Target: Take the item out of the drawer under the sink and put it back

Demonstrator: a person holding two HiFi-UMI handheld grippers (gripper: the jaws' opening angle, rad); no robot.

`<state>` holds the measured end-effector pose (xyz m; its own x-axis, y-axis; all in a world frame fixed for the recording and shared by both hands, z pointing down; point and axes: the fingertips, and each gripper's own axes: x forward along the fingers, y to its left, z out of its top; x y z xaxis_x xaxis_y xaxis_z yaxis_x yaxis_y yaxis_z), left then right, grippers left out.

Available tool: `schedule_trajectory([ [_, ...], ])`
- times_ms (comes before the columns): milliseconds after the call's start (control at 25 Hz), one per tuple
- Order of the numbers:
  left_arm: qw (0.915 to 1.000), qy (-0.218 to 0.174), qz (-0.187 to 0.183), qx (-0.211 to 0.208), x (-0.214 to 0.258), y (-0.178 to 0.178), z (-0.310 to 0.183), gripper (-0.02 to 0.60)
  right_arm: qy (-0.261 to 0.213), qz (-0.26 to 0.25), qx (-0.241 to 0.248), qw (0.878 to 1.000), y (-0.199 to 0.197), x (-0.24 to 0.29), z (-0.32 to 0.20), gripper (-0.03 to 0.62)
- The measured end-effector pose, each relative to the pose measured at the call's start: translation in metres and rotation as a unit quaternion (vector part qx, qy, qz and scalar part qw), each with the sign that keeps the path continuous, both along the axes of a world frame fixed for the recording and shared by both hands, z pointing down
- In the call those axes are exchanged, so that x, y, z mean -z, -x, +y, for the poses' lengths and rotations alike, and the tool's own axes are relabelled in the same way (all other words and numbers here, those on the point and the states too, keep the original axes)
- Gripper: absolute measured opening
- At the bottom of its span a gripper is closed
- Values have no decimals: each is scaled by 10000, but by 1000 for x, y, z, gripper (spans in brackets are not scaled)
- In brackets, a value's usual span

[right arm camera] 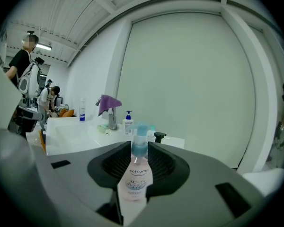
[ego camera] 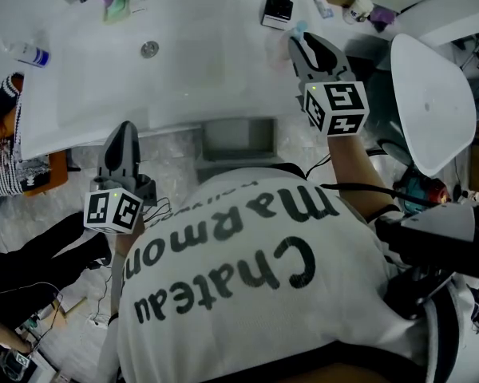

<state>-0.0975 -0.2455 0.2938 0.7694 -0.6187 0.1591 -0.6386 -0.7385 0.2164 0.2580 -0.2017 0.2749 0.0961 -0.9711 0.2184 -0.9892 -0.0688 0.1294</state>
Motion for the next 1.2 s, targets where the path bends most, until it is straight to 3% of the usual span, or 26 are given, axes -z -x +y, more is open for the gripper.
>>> schedule_trajectory([
  [520,10000,55,13,-76,-1,2,-2,8,-111,-31,-76,9999,2,13,7,117],
  [720,9998,120,38,-173,-3,5,1,8,-73,-184,-341,9992,-1,11,23,117],
  [880,9993,113,91,-338,-3,11,5,8,-100,-197,-671,9975,1,10,41,80],
  [1200,9975,38,217,-675,3,41,34,8,-168,-110,-1112,9936,38,10,99,29],
])
